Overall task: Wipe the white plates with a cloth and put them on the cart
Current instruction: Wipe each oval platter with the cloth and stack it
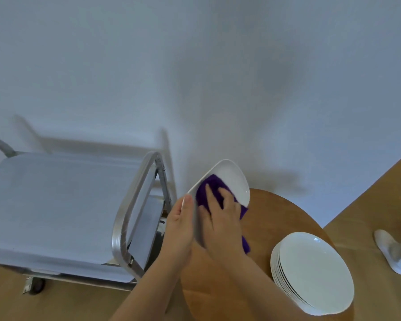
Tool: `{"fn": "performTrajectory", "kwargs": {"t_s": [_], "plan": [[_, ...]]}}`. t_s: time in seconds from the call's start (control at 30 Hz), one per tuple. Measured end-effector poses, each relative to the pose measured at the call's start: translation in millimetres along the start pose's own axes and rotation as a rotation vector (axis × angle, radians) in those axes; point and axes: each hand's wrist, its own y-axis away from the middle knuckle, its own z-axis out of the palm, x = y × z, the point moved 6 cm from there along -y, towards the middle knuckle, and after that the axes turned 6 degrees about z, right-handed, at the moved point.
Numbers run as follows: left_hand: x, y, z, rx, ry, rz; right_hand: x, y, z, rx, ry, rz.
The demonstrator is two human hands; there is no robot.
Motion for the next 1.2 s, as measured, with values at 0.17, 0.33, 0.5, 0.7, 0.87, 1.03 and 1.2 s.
{"fn": "performTrajectory", "kwargs": {"t_s": [0.17, 0.33, 0.5, 0.7, 0.87, 1.03, 1.2], "plan": [[-23.0, -22.9, -17.0, 0.067, 0.03, -0.151, -10.9, 28.5, 24.6, -0.168, -0.145, -0.116], [-63.1, -35.3, -28.6, 0.142, 0.018, -0.336, 25.1, 27.8, 37.6, -0.193, 0.048, -0.155], [-112.3, -56.9, -31.4, 0.056, -0.089, -0.466, 89.5, 10.6, 66.3, -0.212, 0.226, 0.214], [-163.1, -115.7, -40.5, 0.144, -0.228, -0.512, 134.3, 15.1, 66.6, -0.087, -0.085, 0.573], [-194.4, -172.0, -31.1, 0.208, -0.238, -0.522, 161.2, 52.8, 80.5, -0.113, -0.231, 0.797], [-221.6, -205.2, -12.0, 0.197, -0.243, -0.517, 177.5, 84.5, 92.0, -0.079, -0.269, 0.886], [-233.4, -219.9, 2.6, 0.161, -0.407, -0.502, 180.0, 89.6, 95.5, -0.06, -0.353, 0.876]]}}
